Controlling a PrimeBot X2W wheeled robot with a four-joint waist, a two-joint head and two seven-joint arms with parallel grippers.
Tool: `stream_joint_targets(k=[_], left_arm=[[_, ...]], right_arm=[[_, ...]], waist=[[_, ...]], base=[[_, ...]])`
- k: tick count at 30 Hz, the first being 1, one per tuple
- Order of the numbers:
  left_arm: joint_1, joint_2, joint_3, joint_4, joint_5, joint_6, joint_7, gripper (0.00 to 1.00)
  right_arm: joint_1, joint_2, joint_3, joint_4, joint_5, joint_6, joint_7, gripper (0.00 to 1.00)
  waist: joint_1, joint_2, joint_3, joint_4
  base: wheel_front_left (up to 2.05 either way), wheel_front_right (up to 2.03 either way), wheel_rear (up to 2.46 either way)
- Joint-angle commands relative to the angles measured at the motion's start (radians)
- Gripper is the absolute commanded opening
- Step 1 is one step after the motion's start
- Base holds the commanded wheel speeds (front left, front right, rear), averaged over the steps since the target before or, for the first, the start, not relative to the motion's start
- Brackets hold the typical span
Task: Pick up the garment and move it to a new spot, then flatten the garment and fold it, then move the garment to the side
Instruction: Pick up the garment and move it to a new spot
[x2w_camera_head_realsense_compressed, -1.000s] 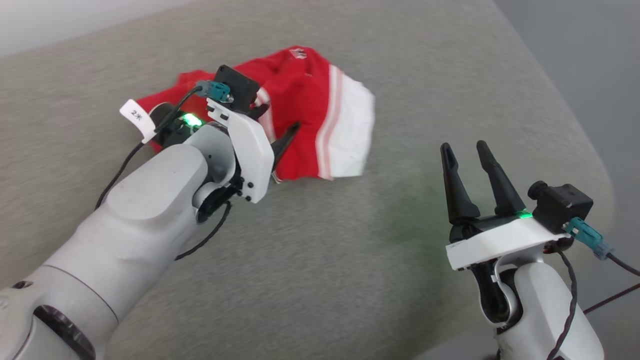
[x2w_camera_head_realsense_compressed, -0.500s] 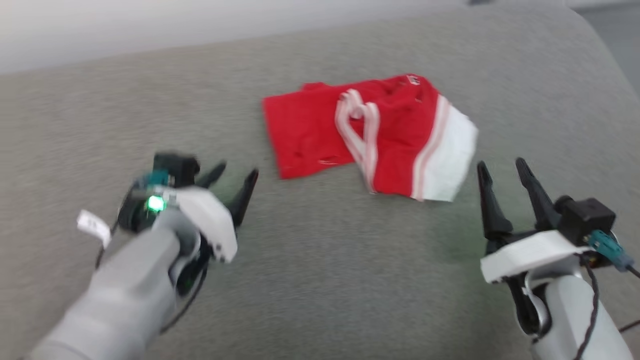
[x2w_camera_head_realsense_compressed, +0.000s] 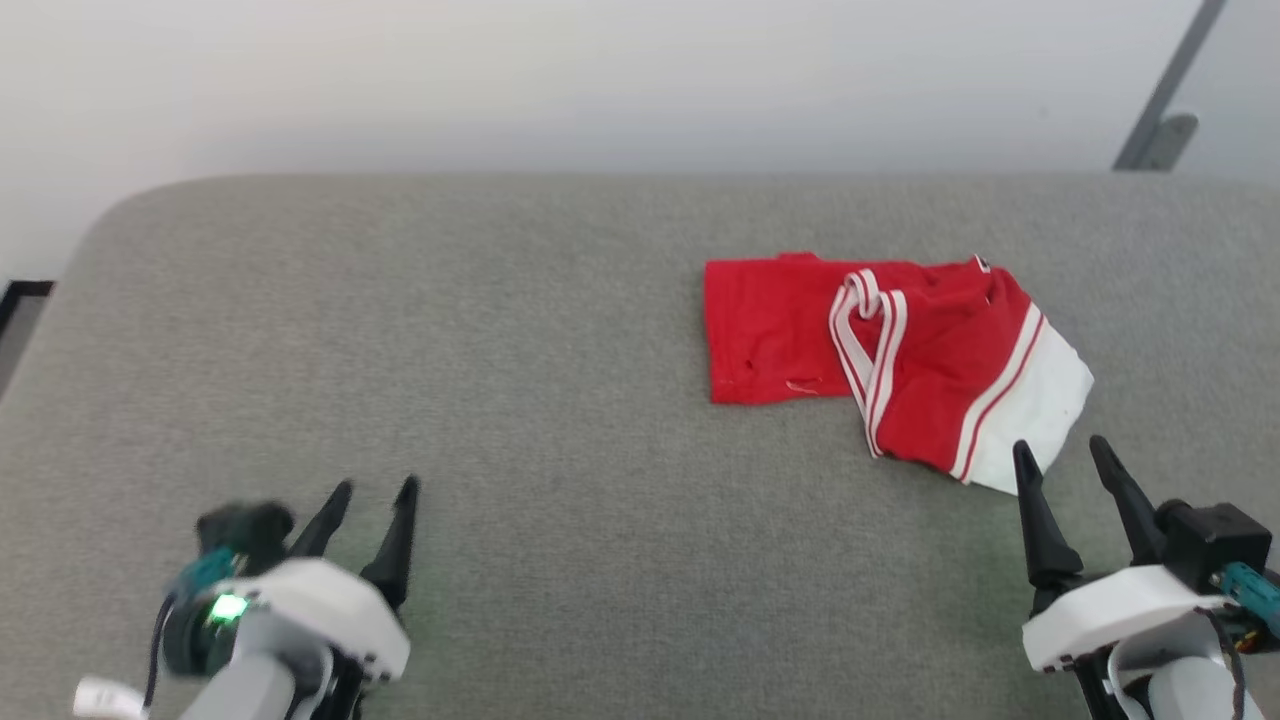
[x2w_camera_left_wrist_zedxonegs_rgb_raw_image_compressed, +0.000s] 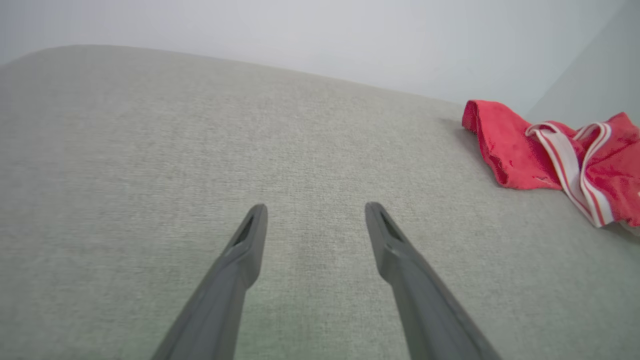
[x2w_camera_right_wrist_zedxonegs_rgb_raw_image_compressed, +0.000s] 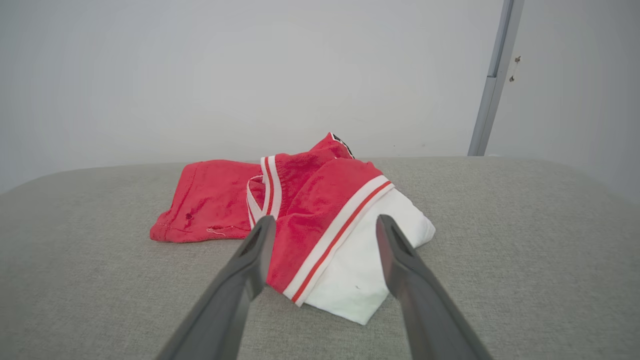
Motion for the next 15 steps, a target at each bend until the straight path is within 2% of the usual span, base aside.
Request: stream_joint_targets(k=[1,7,15], left_arm=[[0.062,-0.011,0.054,-0.041,0.044,0.009,-0.004,1.0],[0.242,-0.056,0.25,-0.2,0.182,0.039,-0.004,1.0],[0.343,-0.104,0.418,-0.361,0.365,0.024,-0.004,1.0]], right_arm=[[0.019,-0.006,-0.005,-0.003,0.006,0.0,-0.002,1.0],[0.052,-0.007,-0.032,-0.032,0.007,0.0,-0.002,1.0],[0.056,-0.001,-0.041,-0.084,-0.002,0.0,-0.002,1.0]], waist=[[0.0,0.0,-0.036,0.028],[0.0,0.0,-0.066,0.026],[0.0,0.0,-0.065,0.007]], base=[[0.0,0.0,0.0],[0.0,0.0,0.0],[0.0,0.0,0.0]])
